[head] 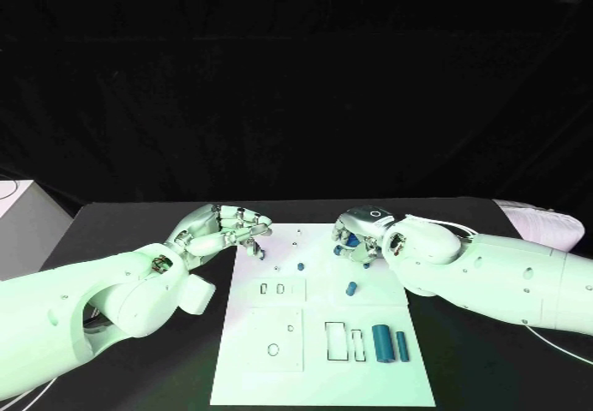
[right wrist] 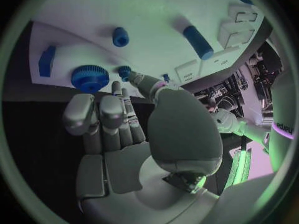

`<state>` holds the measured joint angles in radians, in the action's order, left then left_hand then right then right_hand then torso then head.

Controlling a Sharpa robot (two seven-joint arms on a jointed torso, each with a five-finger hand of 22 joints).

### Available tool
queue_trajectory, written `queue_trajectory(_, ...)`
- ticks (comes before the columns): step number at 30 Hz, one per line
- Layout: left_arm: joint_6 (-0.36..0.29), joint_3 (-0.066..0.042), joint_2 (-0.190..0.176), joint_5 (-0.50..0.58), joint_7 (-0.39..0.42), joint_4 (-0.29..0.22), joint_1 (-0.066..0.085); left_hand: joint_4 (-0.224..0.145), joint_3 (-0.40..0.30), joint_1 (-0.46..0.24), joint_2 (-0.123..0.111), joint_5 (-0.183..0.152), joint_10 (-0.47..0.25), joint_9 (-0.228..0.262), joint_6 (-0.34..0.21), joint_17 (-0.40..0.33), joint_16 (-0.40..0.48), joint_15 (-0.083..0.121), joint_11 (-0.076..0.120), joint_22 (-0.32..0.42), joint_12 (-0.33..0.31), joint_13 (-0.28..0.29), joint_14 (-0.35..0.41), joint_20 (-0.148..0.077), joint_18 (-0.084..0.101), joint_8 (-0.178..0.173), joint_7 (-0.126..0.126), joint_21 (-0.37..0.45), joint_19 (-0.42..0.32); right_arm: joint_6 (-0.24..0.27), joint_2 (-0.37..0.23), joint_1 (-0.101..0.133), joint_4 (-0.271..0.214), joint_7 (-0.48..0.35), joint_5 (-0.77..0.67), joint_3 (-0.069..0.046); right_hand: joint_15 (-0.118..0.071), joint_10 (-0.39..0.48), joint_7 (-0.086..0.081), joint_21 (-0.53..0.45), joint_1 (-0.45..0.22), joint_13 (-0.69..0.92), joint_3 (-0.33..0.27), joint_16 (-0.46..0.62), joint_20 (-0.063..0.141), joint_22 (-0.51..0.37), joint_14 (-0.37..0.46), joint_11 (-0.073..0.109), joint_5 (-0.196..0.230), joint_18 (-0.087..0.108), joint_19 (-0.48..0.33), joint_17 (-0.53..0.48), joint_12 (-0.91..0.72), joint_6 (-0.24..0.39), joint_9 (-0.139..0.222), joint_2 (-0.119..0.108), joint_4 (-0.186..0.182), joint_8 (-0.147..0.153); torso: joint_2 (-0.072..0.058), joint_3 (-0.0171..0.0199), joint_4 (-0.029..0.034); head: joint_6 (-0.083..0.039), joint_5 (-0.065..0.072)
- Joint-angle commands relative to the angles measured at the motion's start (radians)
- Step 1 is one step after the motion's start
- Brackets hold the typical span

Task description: Assemble the parts on the task board

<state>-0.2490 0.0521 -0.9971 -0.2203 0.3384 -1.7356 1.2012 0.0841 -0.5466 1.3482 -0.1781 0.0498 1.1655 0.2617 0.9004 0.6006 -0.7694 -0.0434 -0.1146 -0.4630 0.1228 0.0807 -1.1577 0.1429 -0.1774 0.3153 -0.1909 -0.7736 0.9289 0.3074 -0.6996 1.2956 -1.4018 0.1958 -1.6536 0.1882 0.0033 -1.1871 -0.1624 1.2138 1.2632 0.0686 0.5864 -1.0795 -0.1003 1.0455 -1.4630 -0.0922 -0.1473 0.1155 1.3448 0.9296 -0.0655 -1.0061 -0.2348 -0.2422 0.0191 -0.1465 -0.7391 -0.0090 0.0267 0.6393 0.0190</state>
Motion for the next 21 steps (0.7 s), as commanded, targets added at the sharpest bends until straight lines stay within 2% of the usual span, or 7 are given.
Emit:
queue_trajectory(1,0.023,-0.001,0.000,-0.004,0.006,-0.003,0.002,0.001,-0.006,-0.009,-0.001,0.002,-0.004,0.001,-0.005,0.001,-0.006,-0.003,-0.006,-0.001,-0.003,0.002,0.001,0.002,-0.002,0.003,-0.001,-0.003,-0.005,-0.018,0.003,-0.001,0.003,0.008,-0.016,0.000,0.007,0.004,0.001,0.013,-0.005,0.002,0.001,-0.013,-0.002,0.012,0.000,-0.003,0.000,-0.016,0.005,0.009,0.002,-0.004,-0.003,0.000,-0.011,0.002,-0.004,0.0012,0.0004,-0.001,-0.001)
queue_trajectory(9,0.026,-0.001,0.000,-0.001,0.004,-0.002,0.003,0.001,-0.007,-0.009,-0.001,0.002,-0.004,0.002,-0.005,0.001,-0.006,-0.003,-0.006,-0.001,-0.003,0.002,0.001,0.002,-0.002,0.003,-0.001,-0.003,-0.006,-0.019,0.008,-0.003,0.006,0.005,-0.013,0.000,0.004,-0.013,0.006,0.042,-0.003,0.008,0.004,-0.051,-0.001,0.055,-0.007,0.002,-0.004,-0.023,0.021,0.045,-0.003,-0.019,-0.012,0.009,-0.022,-0.008,-0.005,0.0004,0.0003,0.001,-0.002)
queue_trajectory(21,0.031,-0.001,0.000,-0.001,-0.001,-0.004,0.004,0.001,-0.009,-0.010,0.002,0.002,-0.004,0.002,-0.005,0.002,-0.008,-0.003,-0.006,-0.002,-0.004,0.002,0.002,0.003,-0.003,0.004,0.000,-0.005,-0.007,-0.026,0.015,-0.007,0.014,0.001,-0.006,0.000,0.001,-0.026,0.009,0.064,0.000,0.012,0.006,-0.077,0.001,0.086,-0.012,0.006,-0.006,-0.028,0.031,0.071,-0.004,-0.027,-0.019,0.015,-0.028,-0.016,-0.010,0.0018,-0.0003,0.002,-0.007)
